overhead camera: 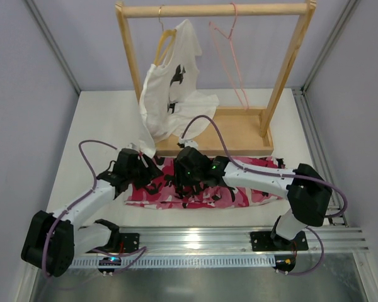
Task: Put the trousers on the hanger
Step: Fold the trousers
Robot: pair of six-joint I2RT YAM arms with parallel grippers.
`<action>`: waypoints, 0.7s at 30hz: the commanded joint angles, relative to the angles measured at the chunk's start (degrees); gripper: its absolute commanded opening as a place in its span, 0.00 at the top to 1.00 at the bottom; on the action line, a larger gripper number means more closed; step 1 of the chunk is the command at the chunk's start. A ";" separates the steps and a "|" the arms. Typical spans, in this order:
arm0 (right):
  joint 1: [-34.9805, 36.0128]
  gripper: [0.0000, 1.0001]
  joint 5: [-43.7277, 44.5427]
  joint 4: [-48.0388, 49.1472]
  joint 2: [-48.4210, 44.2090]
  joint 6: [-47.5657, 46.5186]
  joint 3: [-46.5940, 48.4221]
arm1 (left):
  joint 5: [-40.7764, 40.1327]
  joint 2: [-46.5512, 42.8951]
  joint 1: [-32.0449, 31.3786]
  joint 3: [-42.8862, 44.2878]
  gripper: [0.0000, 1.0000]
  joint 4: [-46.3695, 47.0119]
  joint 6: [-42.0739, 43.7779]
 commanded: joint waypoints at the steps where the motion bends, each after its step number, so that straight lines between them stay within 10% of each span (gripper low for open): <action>1: 0.47 0.50 0.64 -4.37 -3.74 -3.69 1.67 | -2.18 2.88 -0.15 0.36 0.29 0.36 -0.05; 10: -7.07 0.32 -4.10 -3.15 -22.30 -4.58 -11.67 | -3.49 10.36 -0.15 1.42 0.28 -0.61 0.04; 17: -19.29 0.56 -5.08 11.86 -28.73 -1.85 -28.11 | -3.32 11.50 -0.06 1.51 0.28 -0.26 -0.05; 21: -22.28 0.48 -4.73 17.06 -26.45 -1.24 -31.29 | -3.32 11.16 -0.06 1.33 0.28 -0.52 -0.14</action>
